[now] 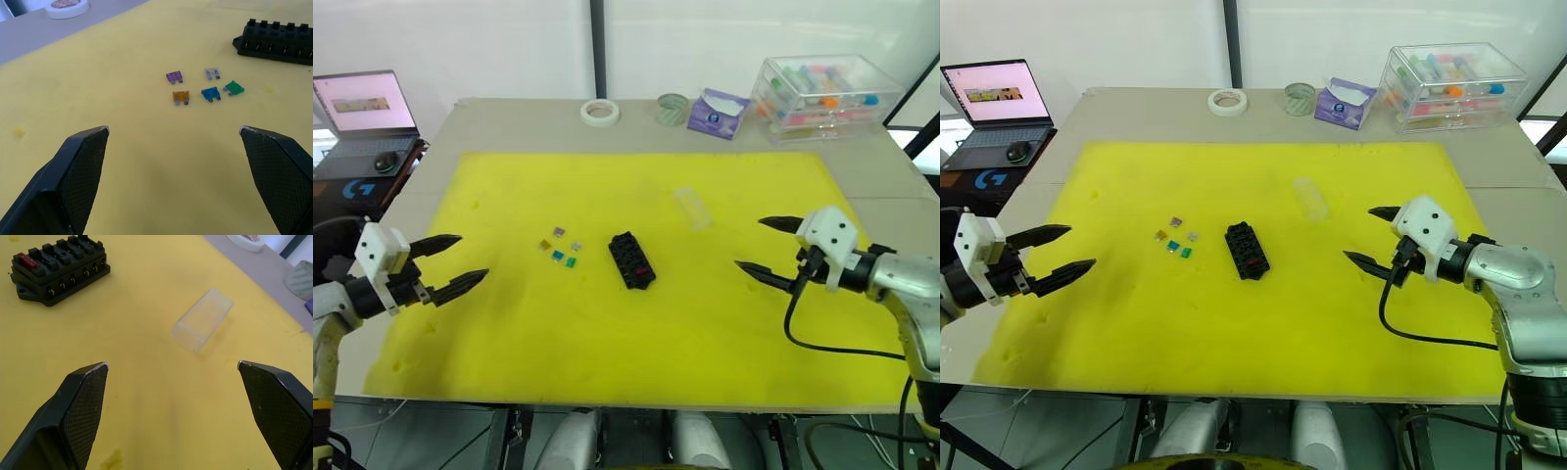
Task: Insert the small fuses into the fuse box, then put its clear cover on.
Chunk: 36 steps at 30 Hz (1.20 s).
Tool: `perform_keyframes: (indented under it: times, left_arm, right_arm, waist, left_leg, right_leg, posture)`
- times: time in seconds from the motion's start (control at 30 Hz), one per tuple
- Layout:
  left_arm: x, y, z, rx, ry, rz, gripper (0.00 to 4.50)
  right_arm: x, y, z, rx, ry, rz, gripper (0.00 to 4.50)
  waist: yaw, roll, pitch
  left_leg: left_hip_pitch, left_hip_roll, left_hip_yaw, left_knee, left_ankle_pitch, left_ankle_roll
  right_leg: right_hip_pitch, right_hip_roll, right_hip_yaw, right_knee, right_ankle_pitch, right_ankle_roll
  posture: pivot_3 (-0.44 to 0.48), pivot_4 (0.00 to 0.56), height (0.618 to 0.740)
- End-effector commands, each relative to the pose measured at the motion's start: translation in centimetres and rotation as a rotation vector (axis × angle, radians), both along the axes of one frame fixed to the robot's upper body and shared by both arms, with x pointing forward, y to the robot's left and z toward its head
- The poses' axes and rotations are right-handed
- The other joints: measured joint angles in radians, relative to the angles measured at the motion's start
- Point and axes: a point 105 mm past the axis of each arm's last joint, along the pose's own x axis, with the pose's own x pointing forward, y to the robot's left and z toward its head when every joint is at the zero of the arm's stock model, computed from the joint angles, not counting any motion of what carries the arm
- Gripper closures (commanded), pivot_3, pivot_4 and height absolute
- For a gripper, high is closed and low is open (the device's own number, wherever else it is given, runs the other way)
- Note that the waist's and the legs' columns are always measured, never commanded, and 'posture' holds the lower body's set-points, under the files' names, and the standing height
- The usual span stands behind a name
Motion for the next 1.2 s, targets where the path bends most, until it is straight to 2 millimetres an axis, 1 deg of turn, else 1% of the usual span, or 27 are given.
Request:
perform_keyframes:
  times: [0.03, 0.1, 0.2, 0.27, 0.37, 0.43, 0.57, 0.67, 0.73, 0.87, 0.97, 1.03, 1.1, 1.2]
  left_arm:
    - [0.2, -0.2, 1.5, -0.048, -0.024, 0.022, 0.00]
    - [0.2, -0.2, 1.9, -0.100, -0.003, 0.049, 0.00]
    - [-0.1, -0.3, 1.9, -0.173, 0.058, 0.096, 0.00]
    - [-0.4, -0.2, 2.0, -0.256, 0.111, 0.134, 0.00]
    - [-0.7, 0.3, 1.6, -0.370, 0.209, 0.224, 0.00]
    - [-1.4, 0.3, 1.4, -0.454, 0.284, 0.240, 0.00]
    - [-2.4, 0.1, 1.1, -0.619, 0.426, 0.274, 0.00]
    - [-2.8, 0.0, 1.2, -0.784, 0.505, 0.284, 0.00]
    - [-2.2, 0.0, 1.4, -0.913, 0.548, 0.285, 0.00]
    - [-0.8, -1.0, 0.6, -1.114, 0.720, 0.253, 0.00]
    - [0.1, -2.1, -0.3, -1.180, 0.852, 0.226, 0.00]
    - [0.9, -2.4, -0.7, -1.205, 0.893, 0.225, 0.00]
    - [1.5, -3.0, -1.0, -1.192, 0.926, 0.224, 0.00]
    - [2.8, -3.9, -0.9, -1.215, 0.945, 0.208, 0.00]
  right_arm:
    - [-0.2, 3.3, 2.7, 0.020, -0.060, 0.132, 0.02]
    - [0.0, 5.2, 3.8, 0.037, -0.079, 0.195, 0.02]
    - [0.2, 8.3, 5.6, 0.078, -0.109, 0.299, 0.02]
    - [-0.3, 10.5, 6.2, 0.076, -0.102, 0.400, 0.02]
    - [-1.0, 13.3, 6.7, 0.058, -0.096, 0.522, 0.02]
    - [-1.4, 14.7, 6.9, 0.046, -0.097, 0.579, 0.02]
    - [-1.7, 16.4, 7.2, 0.032, -0.103, 0.626, 0.02]
    - [-1.6, 16.9, 7.1, 0.042, -0.109, 0.615, 0.02]
    - [-1.6, 16.9, 6.9, 0.048, -0.103, 0.604, 0.02]
    - [-1.4, 16.8, 6.9, 0.066, -0.101, 0.580, 0.02]
    - [-1.2, 16.8, 6.9, 0.066, -0.106, 0.567, 0.02]
    - [-1.1, 16.8, 7.0, 0.069, -0.109, 0.559, 0.02]
    - [-1.1, 16.7, 7.1, 0.072, -0.111, 0.551, 0.02]
    - [-0.9, 16.6, 7.2, 0.068, -0.118, 0.539, 0.02]
  waist:
    - [-0.002, 0.000, 0.000]
    - [-0.005, 0.000, 0.000]
    - [-0.005, 0.000, 0.000]
    - [-0.004, 0.000, 0.000]
    - [-0.003, 0.000, 0.000]
    - [-0.003, 0.000, 0.000]
    - [0.001, 0.000, 0.000]
    - [-0.002, -0.001, 0.000]
    - [0.001, -0.001, 0.000]
    - [0.000, -0.001, -0.001]
    - [-0.002, -0.002, -0.001]
    - [-0.003, -0.002, -0.001]
    - [-0.004, -0.002, -0.001]
    - [-0.004, -0.002, -0.001]
  left_leg:
    - [0.000, 0.000, 0.000, 0.000, 0.000, 0.000]
    - [0.000, 0.000, 0.000, 0.000, 0.000, 0.000]
    - [0.000, 0.001, 0.000, 0.000, 0.000, 0.000]
    - [0.000, 0.001, 0.000, 0.000, 0.000, 0.000]
    - [0.000, 0.001, 0.000, 0.000, 0.000, 0.000]
    - [0.000, 0.001, 0.000, 0.000, 0.000, 0.000]
    - [0.000, 0.000, -0.001, 0.000, 0.000, 0.000]
    - [0.000, 0.000, -0.001, 0.001, 0.000, 0.000]
    - [0.000, 0.000, -0.001, 0.001, 0.000, 0.000]
    - [0.000, 0.000, -0.001, 0.002, 0.000, 0.000]
    - [0.000, 0.000, -0.001, 0.002, 0.000, 0.000]
    - [0.000, 0.000, -0.001, 0.002, 0.000, 0.000]
    - [0.000, -0.001, -0.001, 0.002, 0.000, 0.000]
    - [0.000, -0.001, -0.001, 0.002, 0.000, 0.000]
  right_leg:
    - [0.000, 0.000, 0.000, 0.000, 0.000, 0.000]
    - [0.000, 0.000, 0.000, 0.000, 0.000, 0.000]
    - [-0.001, 0.000, 0.000, 0.000, 0.000, 0.000]
    - [-0.001, 0.000, 0.000, 0.000, 0.000, 0.000]
    - [-0.001, 0.000, 0.000, 0.000, 0.000, 0.000]
    - [-0.001, 0.000, 0.000, 0.000, 0.000, 0.000]
    - [0.000, 0.000, 0.000, 0.000, 0.000, 0.000]
    - [-0.001, 0.000, 0.000, 0.001, 0.000, 0.000]
    - [-0.001, 0.000, 0.000, 0.002, 0.000, 0.000]
    - [-0.001, 0.000, 0.000, 0.003, 0.000, 0.000]
    - [-0.002, 0.000, 0.001, 0.004, 0.000, 0.000]
    - [-0.003, 0.000, 0.001, 0.004, 0.000, 0.000]
    - [-0.004, 0.001, 0.001, 0.004, 0.000, 0.000]
    - [-0.007, 0.000, 0.001, 0.005, 0.000, 0.000]
  posture:
    - [0.000, 0.150, 0.740]
    - [0.000, 0.150, 0.740]
    - [0.000, 0.150, 0.740]
    - [0.000, 0.150, 0.740]
    - [0.000, 0.150, 0.740]
    - [0.000, 0.150, 0.740]
    - [0.000, 0.150, 0.740]
    - [0.000, 0.150, 0.740]
    - [0.000, 0.150, 0.740]
    - [0.000, 0.150, 0.740]
    - [0.000, 0.150, 0.740]
    - [0.000, 0.150, 0.740]
    - [0.000, 0.150, 0.740]
    - [0.000, 0.150, 0.740]
